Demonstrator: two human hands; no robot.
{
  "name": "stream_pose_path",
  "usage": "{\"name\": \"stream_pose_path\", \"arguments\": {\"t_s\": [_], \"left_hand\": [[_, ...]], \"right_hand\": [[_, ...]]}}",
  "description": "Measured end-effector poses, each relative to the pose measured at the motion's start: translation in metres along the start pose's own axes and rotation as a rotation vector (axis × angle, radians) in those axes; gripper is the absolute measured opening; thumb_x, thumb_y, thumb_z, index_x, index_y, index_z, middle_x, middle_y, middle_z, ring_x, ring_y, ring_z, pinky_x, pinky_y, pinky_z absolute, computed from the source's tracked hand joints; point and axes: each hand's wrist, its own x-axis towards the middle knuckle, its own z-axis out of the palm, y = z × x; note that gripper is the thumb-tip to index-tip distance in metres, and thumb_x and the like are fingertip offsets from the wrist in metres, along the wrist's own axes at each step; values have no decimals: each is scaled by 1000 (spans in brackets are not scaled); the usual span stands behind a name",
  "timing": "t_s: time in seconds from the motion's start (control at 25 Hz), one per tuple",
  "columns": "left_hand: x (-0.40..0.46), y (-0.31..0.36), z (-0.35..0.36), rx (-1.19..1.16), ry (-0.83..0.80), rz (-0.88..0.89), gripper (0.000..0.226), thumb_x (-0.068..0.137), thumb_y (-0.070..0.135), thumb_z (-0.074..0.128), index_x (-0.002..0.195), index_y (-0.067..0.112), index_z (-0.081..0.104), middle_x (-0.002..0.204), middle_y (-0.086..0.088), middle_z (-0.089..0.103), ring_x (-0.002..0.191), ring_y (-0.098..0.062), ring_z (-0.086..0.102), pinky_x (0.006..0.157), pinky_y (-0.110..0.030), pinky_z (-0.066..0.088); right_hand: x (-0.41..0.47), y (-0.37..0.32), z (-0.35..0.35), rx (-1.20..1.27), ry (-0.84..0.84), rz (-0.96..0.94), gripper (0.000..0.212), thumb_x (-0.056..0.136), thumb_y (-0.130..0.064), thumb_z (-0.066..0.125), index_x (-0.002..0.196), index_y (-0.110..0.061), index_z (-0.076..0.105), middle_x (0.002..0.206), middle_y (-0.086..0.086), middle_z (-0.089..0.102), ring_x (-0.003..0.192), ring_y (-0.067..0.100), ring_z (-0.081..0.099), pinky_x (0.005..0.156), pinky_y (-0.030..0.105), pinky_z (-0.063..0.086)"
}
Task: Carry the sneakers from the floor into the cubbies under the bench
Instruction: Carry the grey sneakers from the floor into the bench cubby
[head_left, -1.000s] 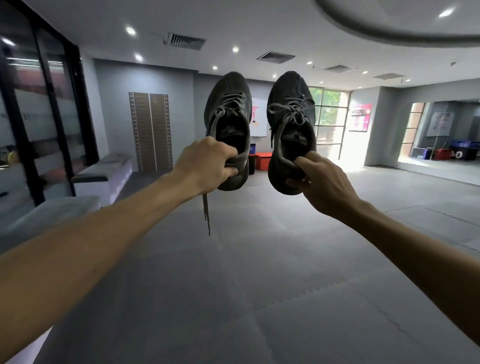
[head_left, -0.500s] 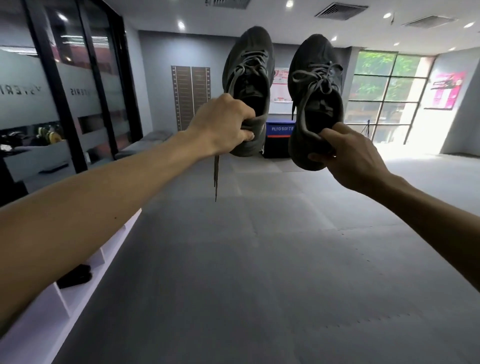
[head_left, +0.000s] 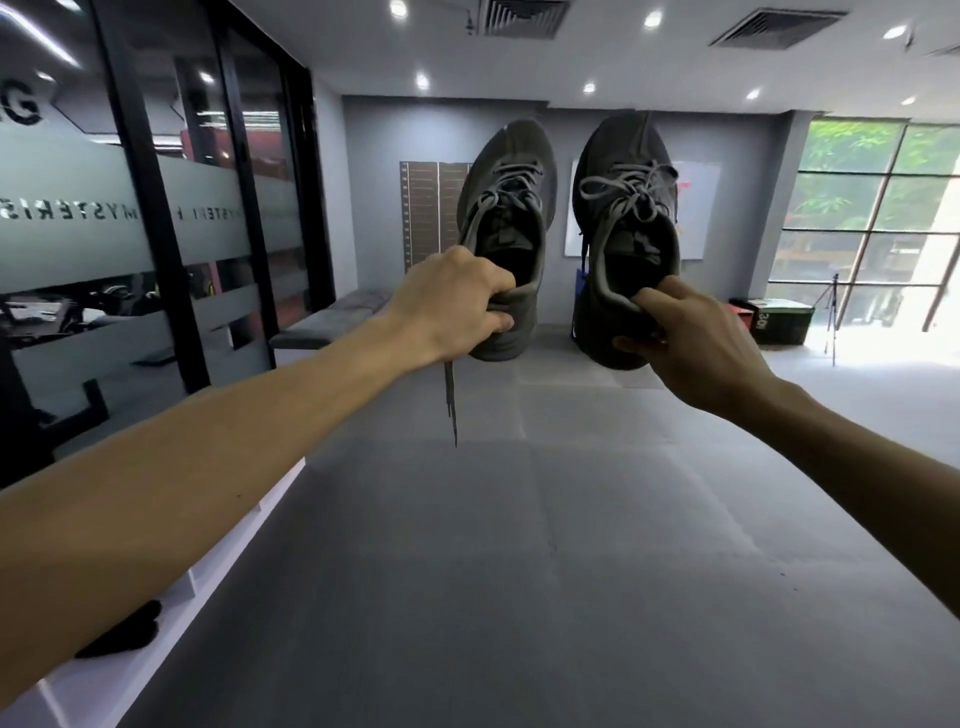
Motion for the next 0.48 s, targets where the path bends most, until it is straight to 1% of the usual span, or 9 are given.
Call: {"name": "stream_pose_path", "arguments": {"t_s": [0.08,0.16,0.24,0.36,0.48], "left_hand": [[29,-29,30,34,-3,-57,17,85,31,68,87,14,67,72,2,54,71,-19,49,66,-31,37],[49,-61,55,63,-5,-110,19,85,32,68,88,13,67,73,-1,58,74,-23,55,66,-32,40],[61,-93,74,102,-3,-157,19,86,33,67,89,14,68,77,-4,64,78,-25,59,68,-34,45],[72,-158,101,163,-18,-250,18,85,33,67,86,15,67,77,-4,66,78,-26,61,71,-38,50],[73,-228,122,220,-15,-328,17,84,33,68,86,16,68,77,-5,68,78,-28,62,72,-40,51]], "right_hand": [[41,26,41,26,-18,-29,21,84,-24,69,96,-12,57,93,7,52,80,37,54,61,38,44],[79,38,83,58,-16,-60,21,84,-23,69,97,-12,57,93,7,51,82,37,54,61,34,39],[111,42,123,88,-25,-92,21,85,-23,69,97,-12,57,93,7,50,84,36,55,63,34,38],[166,31,198,150,-49,-168,22,85,-25,68,100,-14,57,97,8,52,86,36,56,65,38,46],[220,6,272,224,-50,-257,19,84,-24,68,94,-13,56,96,8,53,85,37,55,62,35,42]]}}
